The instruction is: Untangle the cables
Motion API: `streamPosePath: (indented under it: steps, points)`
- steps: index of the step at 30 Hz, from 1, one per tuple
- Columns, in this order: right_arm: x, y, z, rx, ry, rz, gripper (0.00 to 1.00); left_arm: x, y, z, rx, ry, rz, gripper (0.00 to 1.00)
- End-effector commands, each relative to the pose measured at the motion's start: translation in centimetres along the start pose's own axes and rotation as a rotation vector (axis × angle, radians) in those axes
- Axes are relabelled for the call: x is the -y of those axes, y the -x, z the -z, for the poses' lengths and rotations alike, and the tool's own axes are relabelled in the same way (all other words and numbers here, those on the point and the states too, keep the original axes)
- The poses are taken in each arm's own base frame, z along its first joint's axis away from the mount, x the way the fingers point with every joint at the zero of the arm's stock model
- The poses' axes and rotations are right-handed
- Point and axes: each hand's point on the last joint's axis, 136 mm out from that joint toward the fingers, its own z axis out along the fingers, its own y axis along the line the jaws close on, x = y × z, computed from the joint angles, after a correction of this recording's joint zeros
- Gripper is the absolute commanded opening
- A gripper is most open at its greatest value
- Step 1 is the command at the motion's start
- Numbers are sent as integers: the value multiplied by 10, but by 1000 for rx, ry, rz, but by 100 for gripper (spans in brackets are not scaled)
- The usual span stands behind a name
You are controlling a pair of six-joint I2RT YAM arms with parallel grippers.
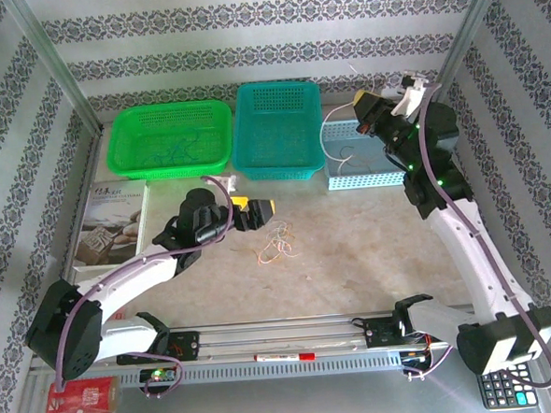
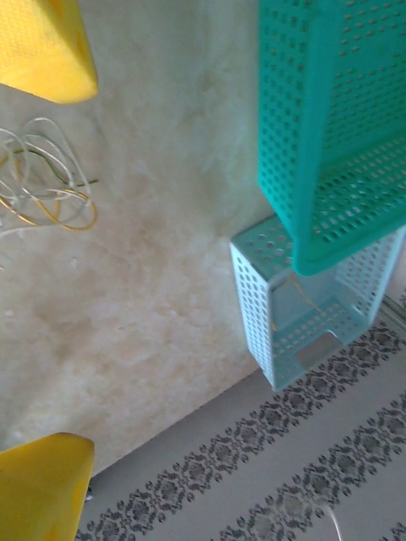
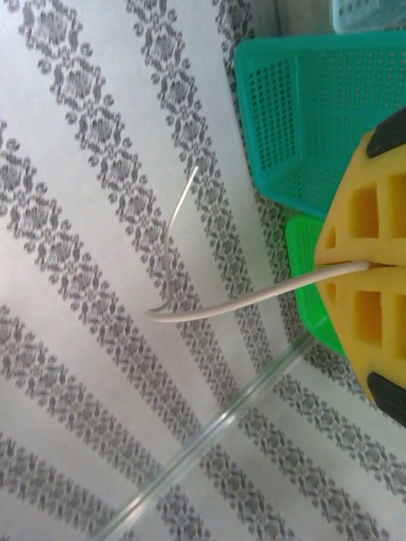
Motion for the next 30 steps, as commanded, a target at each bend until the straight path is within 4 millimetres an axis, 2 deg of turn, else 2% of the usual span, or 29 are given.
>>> streamPosePath:
  steps: [1, 8, 13, 16, 21, 23, 26, 30]
  points:
    - [28, -3, -12, 2, -58, 20, 0, 8, 22, 3, 40, 34, -14, 100]
    - [108, -6, -33, 13, -253, 43, 0, 8, 55, -3, 98, 65, -12, 100]
    - [167, -17, -47, 5, -390, 56, 0, 1, 67, -10, 117, 72, 20, 100]
    - [200, -30, -56, -15, -465, 58, 0, -1, 72, -12, 123, 65, 34, 100]
    - [253, -72, -82, -127, -526, 39, 0, -6, 74, -12, 129, 66, 54, 100]
    - [268, -90, -94, -181, -515, 12, 0, -7, 74, -11, 132, 67, 56, 100]
    - [284, -108, -105, -227, -490, -49, 0, -9, 74, -8, 135, 72, 63, 100]
    - [282, -104, -107, -209, -467, -77, 0, -11, 75, 0, 144, 84, 62, 100]
